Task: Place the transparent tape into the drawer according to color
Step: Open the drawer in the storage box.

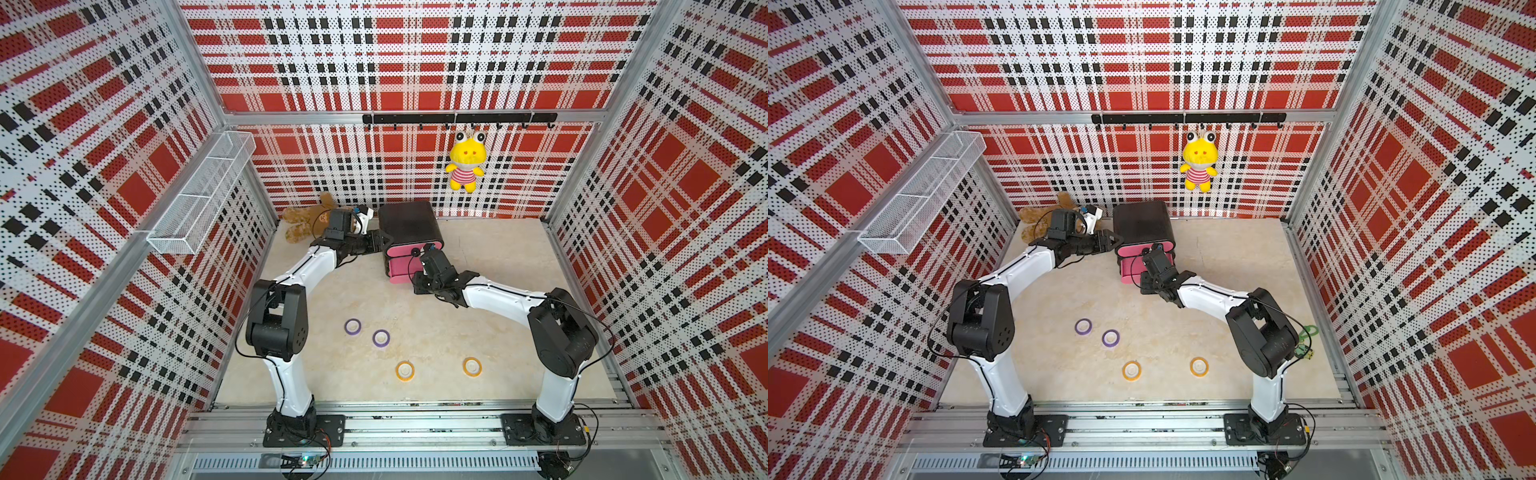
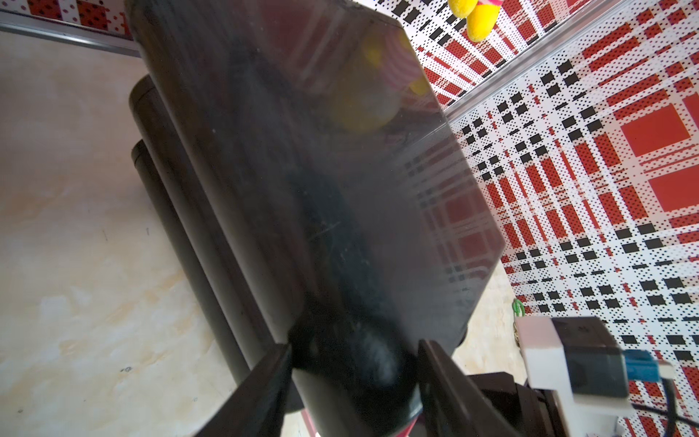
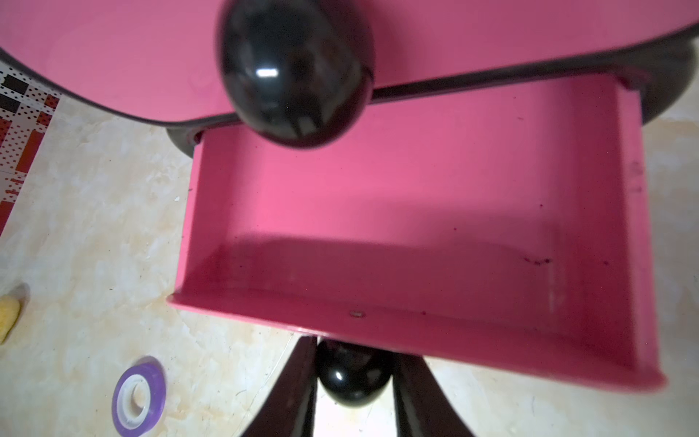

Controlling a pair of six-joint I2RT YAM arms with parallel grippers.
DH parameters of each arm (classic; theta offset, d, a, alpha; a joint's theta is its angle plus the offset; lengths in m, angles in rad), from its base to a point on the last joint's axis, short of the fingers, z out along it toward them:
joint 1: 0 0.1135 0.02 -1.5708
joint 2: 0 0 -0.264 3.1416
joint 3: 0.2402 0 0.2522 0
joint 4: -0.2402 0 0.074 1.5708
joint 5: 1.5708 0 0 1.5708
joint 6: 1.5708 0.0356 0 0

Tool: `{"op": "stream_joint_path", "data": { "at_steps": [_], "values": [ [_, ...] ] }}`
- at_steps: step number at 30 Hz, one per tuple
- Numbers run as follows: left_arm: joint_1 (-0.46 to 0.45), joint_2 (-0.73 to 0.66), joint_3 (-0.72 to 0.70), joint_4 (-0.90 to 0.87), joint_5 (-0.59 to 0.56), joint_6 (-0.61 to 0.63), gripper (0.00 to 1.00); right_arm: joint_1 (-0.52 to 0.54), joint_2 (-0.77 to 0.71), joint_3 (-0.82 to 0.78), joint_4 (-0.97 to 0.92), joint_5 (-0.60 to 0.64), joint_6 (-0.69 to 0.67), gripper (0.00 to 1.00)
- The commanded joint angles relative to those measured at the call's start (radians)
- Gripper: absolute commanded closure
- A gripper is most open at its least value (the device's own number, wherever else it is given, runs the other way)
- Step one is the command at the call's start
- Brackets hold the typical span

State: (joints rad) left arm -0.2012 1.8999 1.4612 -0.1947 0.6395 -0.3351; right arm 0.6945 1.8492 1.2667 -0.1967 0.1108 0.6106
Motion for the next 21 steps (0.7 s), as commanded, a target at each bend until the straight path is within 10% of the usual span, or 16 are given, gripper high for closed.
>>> {"op": "stream_joint_path", "data": {
  "at_steps": [1, 21],
  "values": [
    [-0.010, 0.025, -0.013, -0.057, 0.022, 0.008, 0.40, 0.012, -0.043, -0.019, -0.034, 0.022, 0.020, 0.77],
    [-0.015, 0.023, -0.019, -0.054, 0.022, 0.006, 0.39, 0.011, -0.053, -0.020, -0.030, 0.039, 0.019, 0.33]
  ]
}}
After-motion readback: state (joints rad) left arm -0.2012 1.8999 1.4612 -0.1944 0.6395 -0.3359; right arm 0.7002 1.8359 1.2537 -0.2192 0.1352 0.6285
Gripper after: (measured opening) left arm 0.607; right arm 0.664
